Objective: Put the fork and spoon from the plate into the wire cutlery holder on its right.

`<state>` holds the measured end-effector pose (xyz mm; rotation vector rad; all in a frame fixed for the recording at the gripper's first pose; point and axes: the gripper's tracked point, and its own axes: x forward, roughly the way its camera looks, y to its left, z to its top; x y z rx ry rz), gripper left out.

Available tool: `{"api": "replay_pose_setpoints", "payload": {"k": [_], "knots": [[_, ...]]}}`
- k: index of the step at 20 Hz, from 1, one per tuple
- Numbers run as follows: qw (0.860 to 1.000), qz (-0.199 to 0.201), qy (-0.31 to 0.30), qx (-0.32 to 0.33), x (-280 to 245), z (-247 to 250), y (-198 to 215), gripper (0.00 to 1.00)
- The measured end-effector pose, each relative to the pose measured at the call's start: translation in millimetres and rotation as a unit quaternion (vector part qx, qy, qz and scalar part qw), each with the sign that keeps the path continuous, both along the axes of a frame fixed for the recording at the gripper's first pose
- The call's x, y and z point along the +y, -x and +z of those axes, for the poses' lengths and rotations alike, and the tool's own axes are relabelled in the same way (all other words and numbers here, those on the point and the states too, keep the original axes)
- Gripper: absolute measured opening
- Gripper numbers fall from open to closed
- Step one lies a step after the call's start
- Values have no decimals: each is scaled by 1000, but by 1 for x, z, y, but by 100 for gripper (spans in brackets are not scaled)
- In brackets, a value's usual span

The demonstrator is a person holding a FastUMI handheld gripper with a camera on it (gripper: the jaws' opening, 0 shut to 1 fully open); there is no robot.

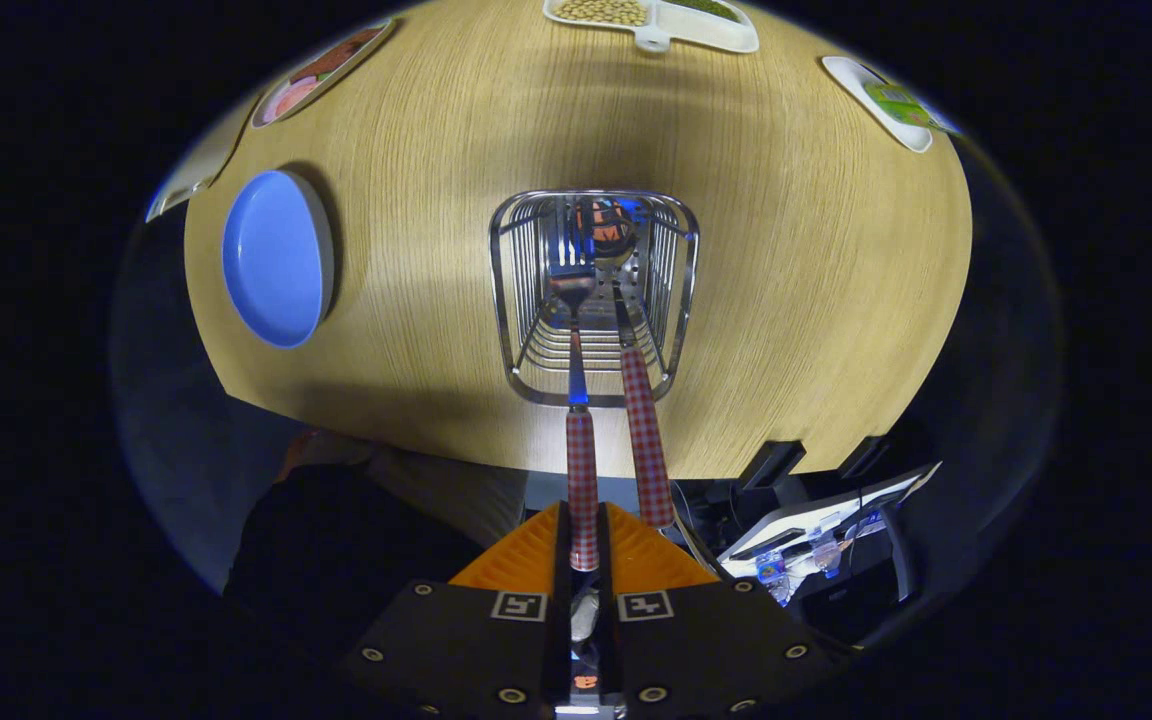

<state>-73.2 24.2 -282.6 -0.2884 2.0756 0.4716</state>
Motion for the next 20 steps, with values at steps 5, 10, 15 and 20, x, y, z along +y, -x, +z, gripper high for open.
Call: {"api": "replay_pose_setpoints", "payload": {"k": [5, 10, 15, 20], "knots": [[1000, -6, -10, -16, 5, -2, -10, 13], [996, -43, -36, -66, 15, 7, -33, 18], [979, -101, -89, -153, 29, 25, -62, 33], [947, -125, -147, -256, 38, 52, -69, 72]]}}
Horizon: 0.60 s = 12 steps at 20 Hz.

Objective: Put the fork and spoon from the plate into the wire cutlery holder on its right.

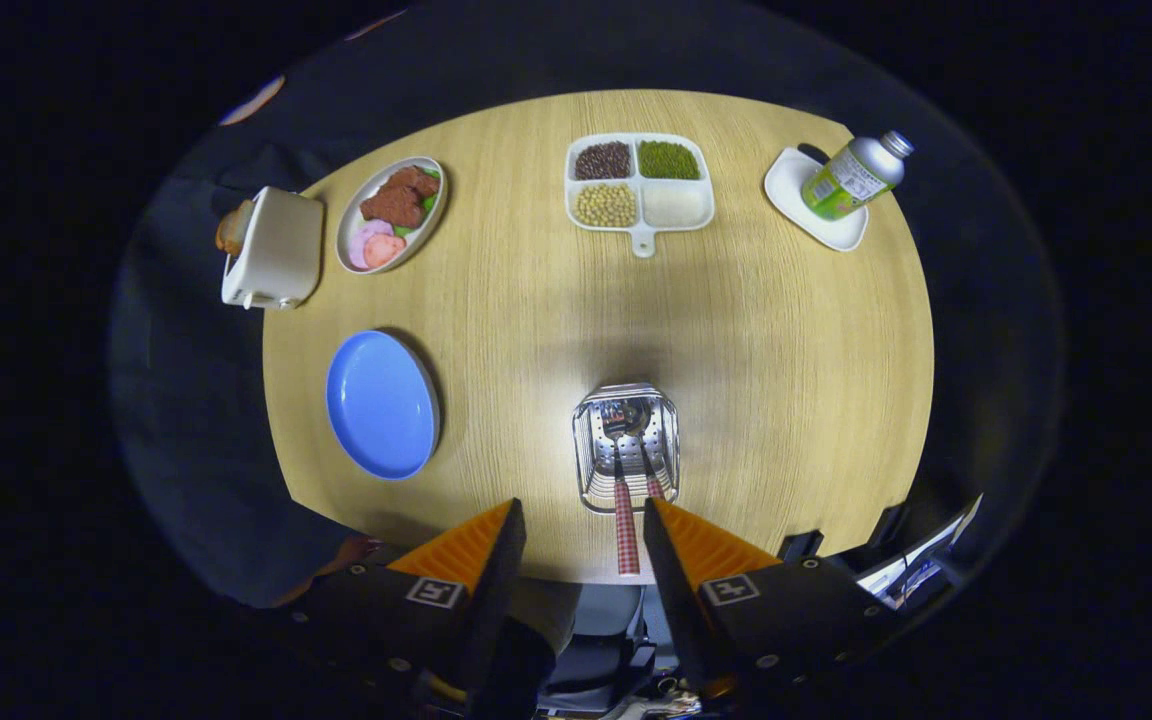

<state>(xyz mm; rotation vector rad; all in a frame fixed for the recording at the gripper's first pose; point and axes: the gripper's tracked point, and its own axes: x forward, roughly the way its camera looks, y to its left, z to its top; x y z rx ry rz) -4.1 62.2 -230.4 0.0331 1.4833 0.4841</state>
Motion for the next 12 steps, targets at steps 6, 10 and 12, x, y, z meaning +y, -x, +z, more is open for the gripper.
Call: {"api": "replay_pose_setpoints", "payload": {"k": [6, 10, 12], "knots": [[981, -57, -34, -182, 3, 48, -29, 97], [943, -112, -79, -302, 3, 93, -53, 97], [915, -134, -101, -367, -2, 121, -64, 97]]}}
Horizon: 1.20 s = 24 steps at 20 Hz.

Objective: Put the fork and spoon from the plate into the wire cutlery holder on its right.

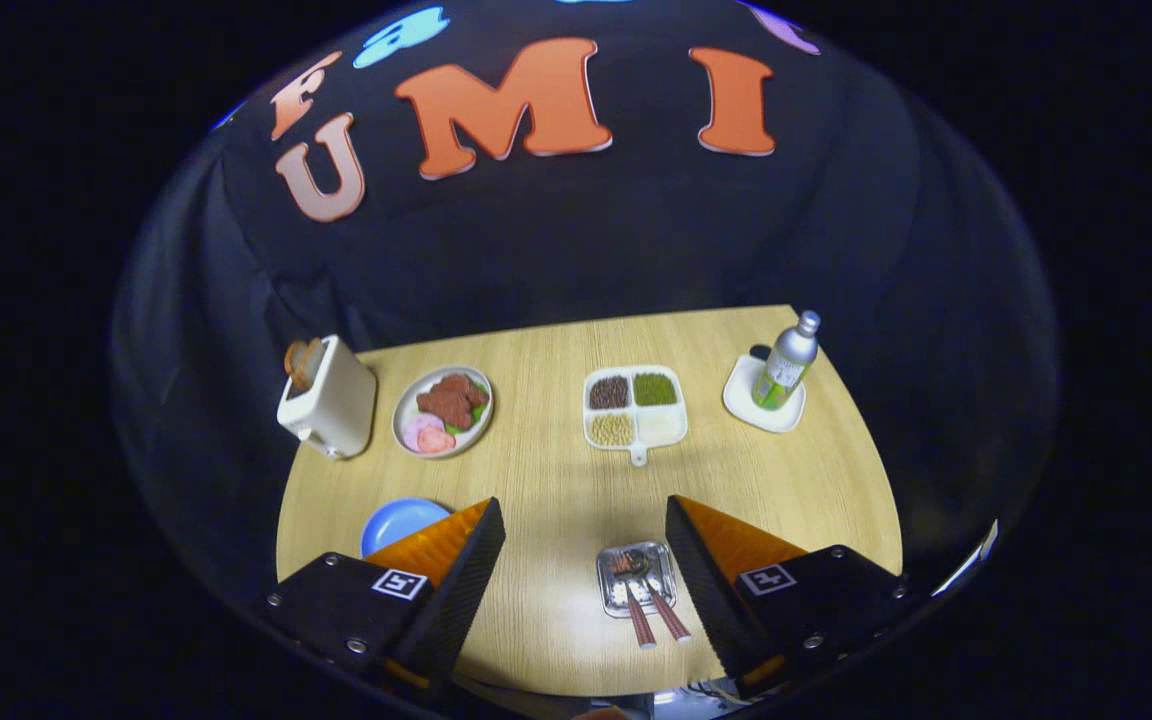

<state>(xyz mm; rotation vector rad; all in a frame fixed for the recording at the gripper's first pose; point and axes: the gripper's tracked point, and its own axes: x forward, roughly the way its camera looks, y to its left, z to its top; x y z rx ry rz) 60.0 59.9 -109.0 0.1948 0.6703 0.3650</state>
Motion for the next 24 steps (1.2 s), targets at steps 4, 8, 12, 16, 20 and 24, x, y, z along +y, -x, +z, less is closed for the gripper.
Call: {"api": "replay_pose_setpoints", "payload": {"k": [4, 8, 12, 16, 20, 24], "knots": [[988, -31, -32, -149, -12, 61, -6, 97], [966, -47, -38, -250, -21, 101, 1, 97], [951, -62, -59, -298, -19, 126, 12, 97], [937, -80, -67, -333, -19, 148, 18, 96], [923, -104, -81, -361, -17, 170, 24, 96], [907, -127, -72, -394, -19, 189, 30, 96]]}}
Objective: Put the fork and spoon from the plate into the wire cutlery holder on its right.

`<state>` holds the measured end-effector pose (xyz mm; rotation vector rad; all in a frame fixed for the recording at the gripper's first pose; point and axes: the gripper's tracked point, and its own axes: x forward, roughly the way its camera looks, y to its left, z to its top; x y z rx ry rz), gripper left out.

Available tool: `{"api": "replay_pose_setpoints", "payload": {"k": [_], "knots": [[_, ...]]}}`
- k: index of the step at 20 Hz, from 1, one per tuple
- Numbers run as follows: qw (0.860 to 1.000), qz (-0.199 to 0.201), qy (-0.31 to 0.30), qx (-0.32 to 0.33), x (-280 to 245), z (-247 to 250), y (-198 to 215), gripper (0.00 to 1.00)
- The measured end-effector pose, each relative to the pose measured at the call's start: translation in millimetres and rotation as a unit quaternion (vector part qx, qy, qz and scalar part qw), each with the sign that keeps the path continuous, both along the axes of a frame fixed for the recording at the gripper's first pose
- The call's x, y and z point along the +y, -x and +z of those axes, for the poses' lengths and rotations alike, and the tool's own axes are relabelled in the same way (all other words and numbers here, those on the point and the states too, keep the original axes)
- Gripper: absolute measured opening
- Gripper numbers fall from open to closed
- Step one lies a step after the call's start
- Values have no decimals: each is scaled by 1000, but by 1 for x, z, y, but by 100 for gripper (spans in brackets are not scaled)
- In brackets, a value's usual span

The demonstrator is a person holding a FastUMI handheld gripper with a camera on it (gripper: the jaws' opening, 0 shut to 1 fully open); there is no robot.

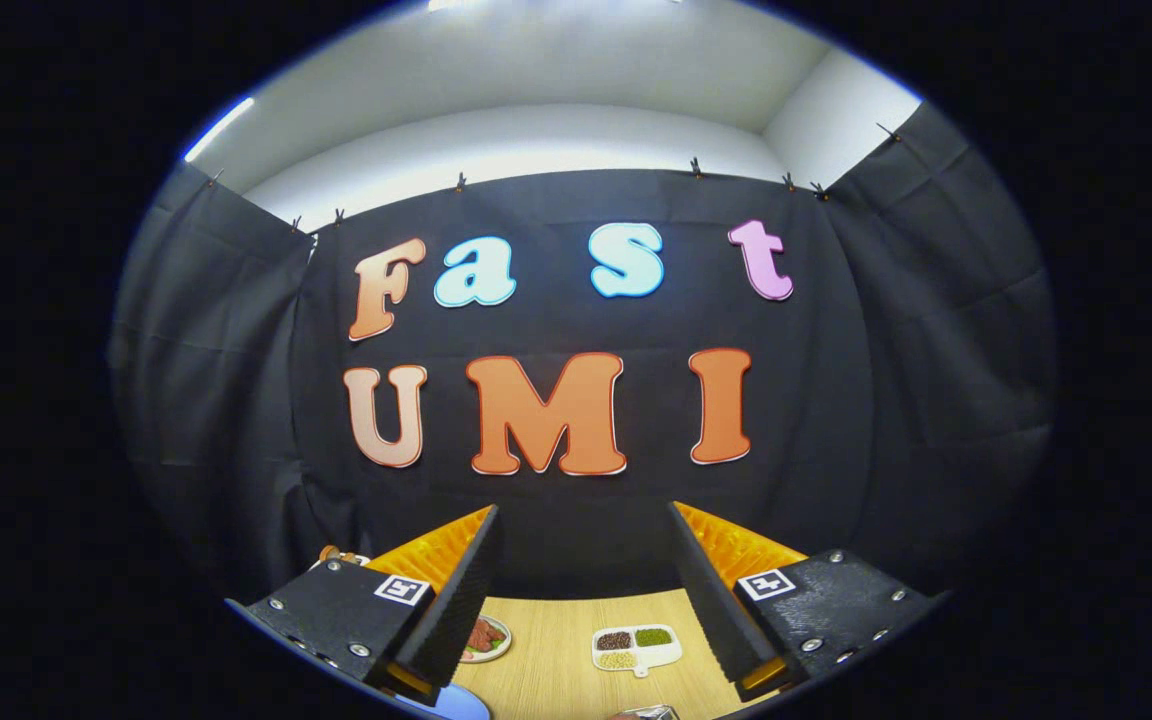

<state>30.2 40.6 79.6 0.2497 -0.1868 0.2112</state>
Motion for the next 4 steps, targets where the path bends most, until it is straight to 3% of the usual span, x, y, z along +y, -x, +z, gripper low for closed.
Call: {"api": "replay_pose_setpoints", "payload": {"k": [4], "knots": [[1000, -20, -4, 6, 3, 6, 5, 96]]}}
